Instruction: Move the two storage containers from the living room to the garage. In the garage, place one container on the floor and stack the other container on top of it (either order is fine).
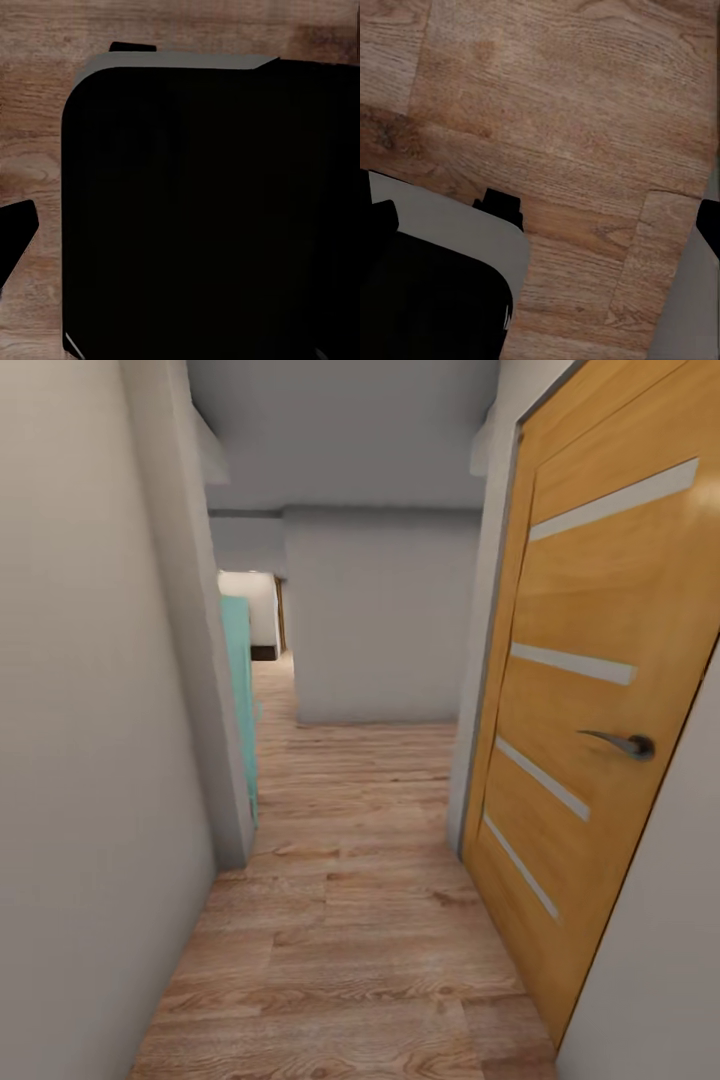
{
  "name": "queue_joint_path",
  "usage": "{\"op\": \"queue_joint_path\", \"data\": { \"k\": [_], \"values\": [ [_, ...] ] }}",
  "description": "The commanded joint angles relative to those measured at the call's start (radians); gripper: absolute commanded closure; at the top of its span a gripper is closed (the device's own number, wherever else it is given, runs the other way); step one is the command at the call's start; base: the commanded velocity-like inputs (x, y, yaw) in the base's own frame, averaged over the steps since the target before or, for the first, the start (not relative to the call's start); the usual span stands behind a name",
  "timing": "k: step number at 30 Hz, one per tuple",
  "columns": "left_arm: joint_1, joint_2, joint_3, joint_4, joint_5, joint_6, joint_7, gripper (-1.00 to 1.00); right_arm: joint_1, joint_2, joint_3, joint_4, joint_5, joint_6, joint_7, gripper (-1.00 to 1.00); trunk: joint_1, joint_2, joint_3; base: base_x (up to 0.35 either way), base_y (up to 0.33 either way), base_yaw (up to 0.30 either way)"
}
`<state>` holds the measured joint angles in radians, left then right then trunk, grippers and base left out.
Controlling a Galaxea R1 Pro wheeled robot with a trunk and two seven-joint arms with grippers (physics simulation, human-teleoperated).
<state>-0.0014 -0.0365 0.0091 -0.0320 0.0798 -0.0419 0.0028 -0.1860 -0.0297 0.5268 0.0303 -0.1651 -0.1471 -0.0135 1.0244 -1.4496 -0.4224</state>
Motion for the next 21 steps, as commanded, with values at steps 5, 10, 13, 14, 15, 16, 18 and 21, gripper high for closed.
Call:
{"op": "queue_joint_path", "data": {
  "k": [5, 10, 13, 14, 15, 16, 18, 21],
  "values": [
    [0.0, 0.0, 0.0, 0.0, 0.009, -0.001, 0.0, -1.0, -0.001, 0.001, 0.009, 0.003, -0.01, -0.006, 0.0, -1.0, 0.001, 0.0, -0.001, 0.32, 0.0, 0.003],
    [0.0, 0.0, 0.001, 0.0, 0.009, -0.001, 0.0, -1.0, -0.001, 0.001, 0.009, 0.002, -0.01, -0.006, 0.0, -1.0, 0.001, 0.0, -0.001, 0.322, 0.0, 0.001],
    [0.0, 0.0, 0.0, 0.0, 0.009, -0.001, 0.0, -1.0, -0.001, 0.001, 0.009, 0.002, -0.01, -0.006, -0.001, -1.0, 0.001, 0.0, -0.001, 0.322, 0.0, 0.0],
    [0.0, 0.0, 0.0, 0.0, 0.009, -0.001, 0.0, -1.0, -0.001, 0.001, 0.009, 0.002, -0.01, -0.006, -0.001, -1.0, 0.001, 0.0, -0.001, 0.322, 0.0, 0.0],
    [0.0, 0.0, 0.0, 0.0, 0.009, -0.001, 0.0, -1.0, -0.001, 0.001, 0.009, 0.003, -0.01, -0.006, -0.001, -1.0, 0.001, 0.0, -0.001, 0.322, 0.0, 0.0],
    [0.0, 0.0, 0.0, 0.0, 0.009, -0.001, 0.0, -1.0, -0.001, 0.001, 0.009, 0.003, -0.01, -0.006, -0.001, -1.0, 0.001, 0.0, -0.001, 0.322, 0.0, 0.0],
    [0.0, 0.0, 0.0, 0.0, 0.009, -0.001, 0.0, -1.0, -0.001, 0.001, 0.009, 0.003, -0.01, -0.006, -0.001, -1.0, 0.001, 0.0, -0.001, 0.322, 0.0, 0.0],
    [0.0, 0.0, 0.0, 0.0, 0.009, -0.001, 0.0, -1.0, -0.001, 0.001, 0.009, 0.003, -0.01, -0.007, 0.0, -1.0, 0.001, 0.0, -0.001, 0.322, 0.0, 0.0]
  ]
}}
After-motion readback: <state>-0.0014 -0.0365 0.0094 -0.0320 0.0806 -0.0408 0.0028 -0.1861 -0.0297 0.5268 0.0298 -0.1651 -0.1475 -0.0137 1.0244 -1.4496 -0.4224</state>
